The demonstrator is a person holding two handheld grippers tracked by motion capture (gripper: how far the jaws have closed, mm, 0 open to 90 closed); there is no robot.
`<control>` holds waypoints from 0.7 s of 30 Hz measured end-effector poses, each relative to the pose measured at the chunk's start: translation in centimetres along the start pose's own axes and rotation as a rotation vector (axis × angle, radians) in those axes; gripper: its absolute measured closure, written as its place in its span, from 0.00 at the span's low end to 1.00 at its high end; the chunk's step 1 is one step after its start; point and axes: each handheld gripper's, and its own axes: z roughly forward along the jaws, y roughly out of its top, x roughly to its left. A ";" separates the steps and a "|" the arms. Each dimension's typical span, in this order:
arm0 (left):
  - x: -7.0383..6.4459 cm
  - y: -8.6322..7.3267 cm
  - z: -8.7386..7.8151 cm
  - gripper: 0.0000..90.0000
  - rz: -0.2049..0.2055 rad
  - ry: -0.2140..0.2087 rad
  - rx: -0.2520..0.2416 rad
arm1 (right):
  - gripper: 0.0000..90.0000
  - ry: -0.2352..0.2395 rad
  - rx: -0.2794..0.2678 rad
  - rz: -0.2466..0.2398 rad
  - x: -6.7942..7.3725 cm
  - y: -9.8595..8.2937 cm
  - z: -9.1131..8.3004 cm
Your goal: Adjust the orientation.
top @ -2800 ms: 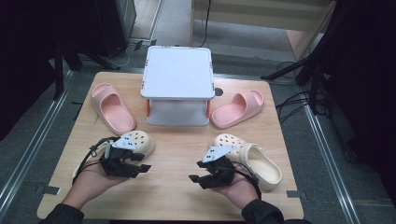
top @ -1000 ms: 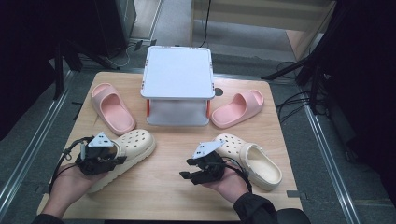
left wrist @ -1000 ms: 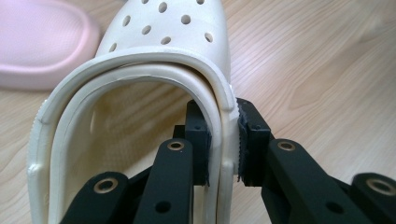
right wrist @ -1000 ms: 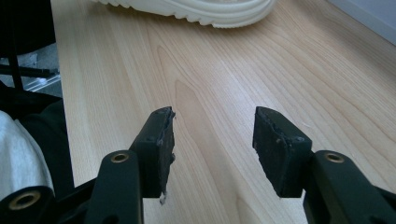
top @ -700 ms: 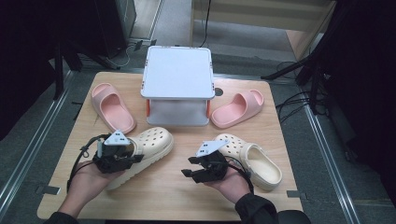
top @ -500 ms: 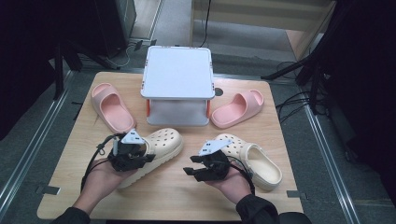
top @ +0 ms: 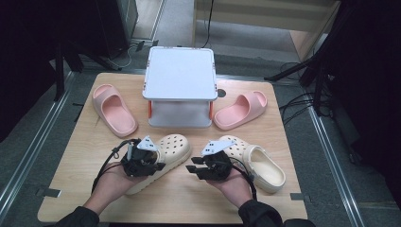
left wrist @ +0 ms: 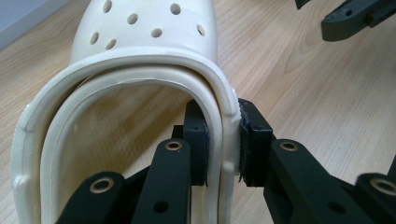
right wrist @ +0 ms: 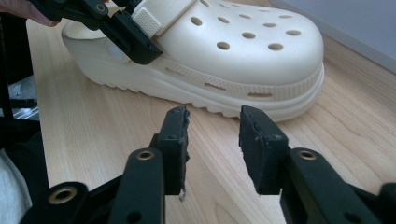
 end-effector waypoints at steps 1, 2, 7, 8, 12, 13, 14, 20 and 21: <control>0.1 -0.1 -0.2 0.76 -0.010 -0.018 -0.004 | 0.76 -0.001 -0.004 -0.002 0.1 0.1 0.2; 0.1 -0.1 -0.2 0.75 -0.010 -0.018 -0.004 | 0.76 -0.001 -0.004 -0.002 0.1 0.1 0.2; 0.1 -0.5 -2.9 0.73 -0.016 -0.034 -0.035 | 0.85 0.000 -0.010 0.028 0.1 0.2 0.3; 0.1 -0.5 -2.9 0.73 -0.016 -0.034 -0.035 | 0.86 0.000 -0.008 0.033 0.1 0.2 0.3; 0.8 -1.2 -4.3 0.76 -0.020 -0.034 -0.040 | 0.90 0.002 -0.006 0.045 0.1 0.3 0.5; 1.1 -1.3 -4.6 0.83 -0.030 -0.043 -0.035 | 0.92 0.005 -0.002 0.043 0.2 0.3 0.6; 1.4 -1.4 -4.8 0.83 -0.044 -0.048 -0.030 | 0.92 0.005 -0.002 0.043 0.2 0.3 0.6; 3.4 -2.2 -5.7 0.95 -0.063 -0.011 -0.041 | 0.94 0.007 0.016 0.022 0.5 0.6 1.8; 4.3 -2.6 -5.7 0.95 -0.076 0.003 -0.035 | 0.99 0.009 0.019 0.024 0.6 0.7 2.4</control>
